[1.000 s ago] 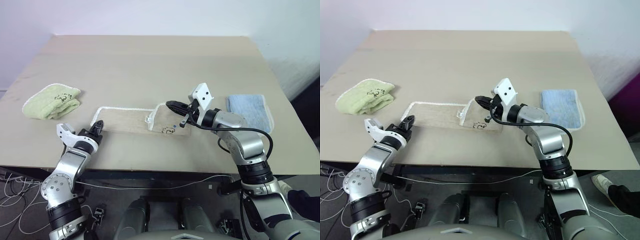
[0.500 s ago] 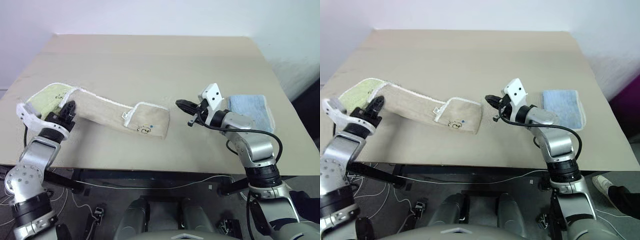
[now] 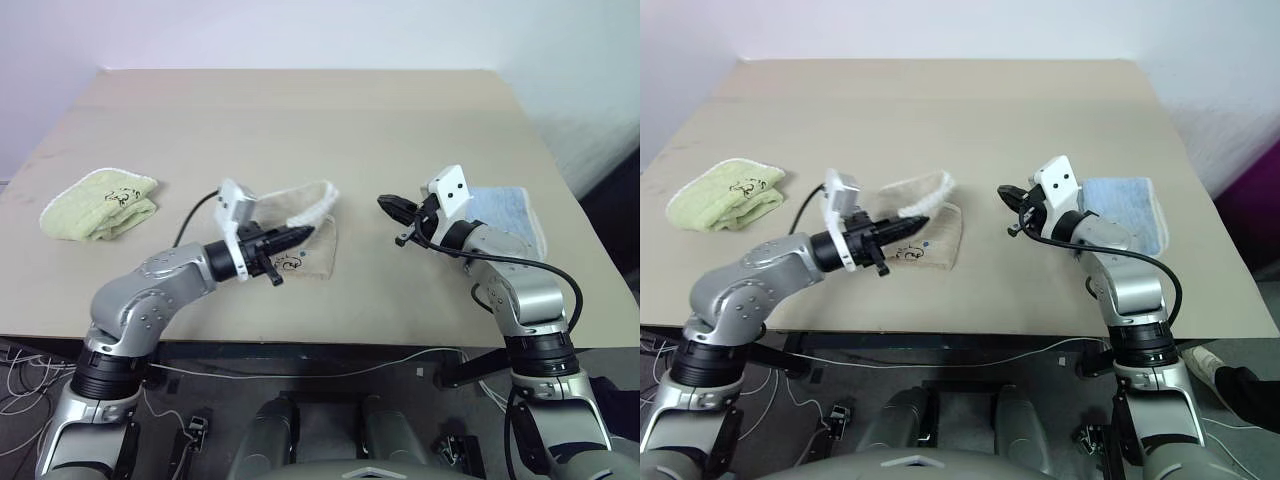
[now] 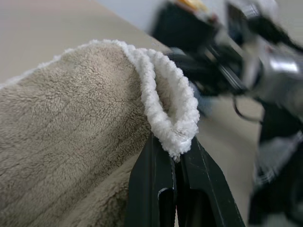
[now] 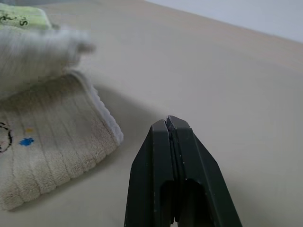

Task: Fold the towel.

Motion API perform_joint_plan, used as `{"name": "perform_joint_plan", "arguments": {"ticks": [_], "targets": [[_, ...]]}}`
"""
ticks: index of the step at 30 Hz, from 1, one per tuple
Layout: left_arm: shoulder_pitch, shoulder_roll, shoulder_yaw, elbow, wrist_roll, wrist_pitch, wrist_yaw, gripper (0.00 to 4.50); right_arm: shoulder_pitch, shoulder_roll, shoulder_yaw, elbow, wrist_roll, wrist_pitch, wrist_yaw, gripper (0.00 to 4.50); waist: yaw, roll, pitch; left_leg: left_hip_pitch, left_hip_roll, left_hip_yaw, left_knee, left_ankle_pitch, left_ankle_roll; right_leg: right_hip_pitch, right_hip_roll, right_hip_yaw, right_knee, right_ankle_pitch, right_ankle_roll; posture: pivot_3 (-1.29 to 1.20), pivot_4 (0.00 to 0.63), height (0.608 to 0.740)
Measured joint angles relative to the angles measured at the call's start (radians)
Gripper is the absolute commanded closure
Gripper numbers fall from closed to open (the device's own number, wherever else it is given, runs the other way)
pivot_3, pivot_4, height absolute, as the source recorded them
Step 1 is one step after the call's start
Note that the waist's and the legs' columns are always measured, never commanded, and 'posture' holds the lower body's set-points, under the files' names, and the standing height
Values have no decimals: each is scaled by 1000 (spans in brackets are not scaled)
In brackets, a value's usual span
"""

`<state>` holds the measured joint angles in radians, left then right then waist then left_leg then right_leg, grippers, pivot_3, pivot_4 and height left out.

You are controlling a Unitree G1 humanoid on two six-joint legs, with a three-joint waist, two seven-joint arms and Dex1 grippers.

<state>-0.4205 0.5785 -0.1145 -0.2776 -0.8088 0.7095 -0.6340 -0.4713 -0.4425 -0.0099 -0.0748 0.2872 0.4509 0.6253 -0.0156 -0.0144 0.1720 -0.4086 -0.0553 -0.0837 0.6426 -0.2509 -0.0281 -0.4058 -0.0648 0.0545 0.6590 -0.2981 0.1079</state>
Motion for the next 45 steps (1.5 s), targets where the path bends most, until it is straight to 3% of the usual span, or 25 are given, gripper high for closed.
{"name": "perform_joint_plan", "arguments": {"ticks": [3,9,17,22,23,26,29,35,40,45], "targets": [[-28,11,-95,37,135,-26,-42,4464,3,-1,-4,-7,0,0,-11,4500,1,0,0,0,0,0,0,0,0,0,0,0,0,0,0,0,150,740],[-48,6,-140,101,276,-35,-66,4464,22,-5,-7,-18,0,0,-18,4500,2,0,1,0,0,0,0,0,0,0,0,0,0,0,0,0,150,740],[-36,-25,-120,93,315,-35,-93,1845,20,-3,4,-23,0,0,-19,4500,1,0,1,0,0,0,0,0,0,0,-1,0,0,0,0,0,150,740],[4,-29,-30,54,250,5,-107,174,6,-1,13,-22,1,1,-17,4500,0,0,1,0,0,0,0,0,0,0,-1,0,0,0,0,0,150,740],[15,-29,0,49,230,11,-108,39,2,-1,14,-23,1,2,-16,4500,-1,0,1,0,0,0,0,0,0,0,-1,0,0,0,0,0,150,740],[28,-26,90,44,190,30,-97,39,1,1,17,-38,4,8,-11,4500,1,0,1,0,1,-1,0,0,0,0,-1,0,0,0,0,0,150,740],[24,-29,150,63,189,26,-62,698,0,19,27,-56,13,25,-10,4500,2,0,1,0,0,-1,1,0,0,0,-1,0,0,0,0,0,150,740],[-23,-59,163,192,295,-91,-17,2737,-21,150,122,-45,14,46,-14,4500,1,0,1,0,0,-1,1,0,0,0,0,-1,0,0,0,0,150,740],[-33,-82,91,299,401,-186,-27,4432,-51,241,173,71,9,44,-13,4500,2,0,0,0,0,-1,1,0,0,0,0,-1,0,0,0,0,150,740],[-46,-86,-1,421,546,-312,-42,4432,-47,262,238,247,-58,23,-14,4500,1,0,0,0,-1,-1,1,0,0,-1,0,-1,1,0,0,0,150,740]]}}
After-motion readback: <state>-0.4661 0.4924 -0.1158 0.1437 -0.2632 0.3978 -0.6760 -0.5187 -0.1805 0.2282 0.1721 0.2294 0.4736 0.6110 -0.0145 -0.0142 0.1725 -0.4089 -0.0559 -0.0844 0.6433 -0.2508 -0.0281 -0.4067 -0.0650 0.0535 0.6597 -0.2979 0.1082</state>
